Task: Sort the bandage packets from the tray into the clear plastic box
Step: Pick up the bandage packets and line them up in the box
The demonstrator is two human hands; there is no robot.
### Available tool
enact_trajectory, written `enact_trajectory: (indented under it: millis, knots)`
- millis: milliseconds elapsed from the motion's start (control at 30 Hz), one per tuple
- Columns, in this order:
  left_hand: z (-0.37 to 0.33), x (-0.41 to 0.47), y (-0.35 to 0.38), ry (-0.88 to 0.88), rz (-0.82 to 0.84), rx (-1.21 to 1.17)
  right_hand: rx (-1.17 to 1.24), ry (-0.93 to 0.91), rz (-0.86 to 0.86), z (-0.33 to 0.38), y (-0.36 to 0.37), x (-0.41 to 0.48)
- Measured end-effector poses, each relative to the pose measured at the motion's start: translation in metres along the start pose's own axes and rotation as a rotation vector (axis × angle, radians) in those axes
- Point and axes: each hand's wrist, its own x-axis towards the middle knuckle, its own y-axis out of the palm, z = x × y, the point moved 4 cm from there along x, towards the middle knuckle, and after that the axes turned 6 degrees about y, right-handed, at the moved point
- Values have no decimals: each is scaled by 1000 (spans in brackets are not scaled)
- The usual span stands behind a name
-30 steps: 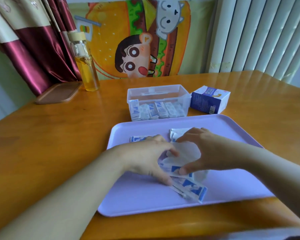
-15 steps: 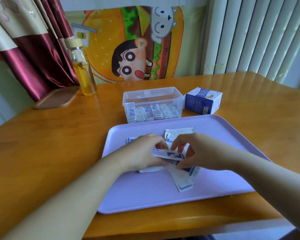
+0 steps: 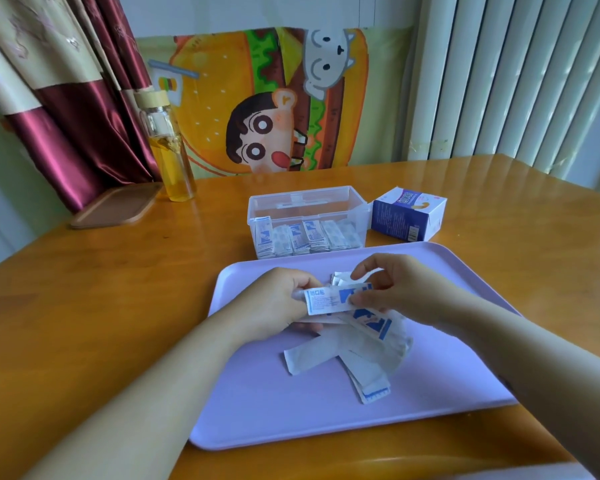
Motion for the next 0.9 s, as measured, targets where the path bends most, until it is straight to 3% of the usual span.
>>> enact_trajectory:
  millis: [167,533,767,900]
  knots:
    - [6,-2,-9,-20,-10,-82,302,117,47,-9,2,4]
    - [20,-4,-35,-71,-176,-162,652,183,79,-6,8,12]
    - [28,2,-61,-43,-379,-93,693,166,58,2,18,24]
    - [43,-5,-84,-43,-621,-29,508,75,4,17,30,39]
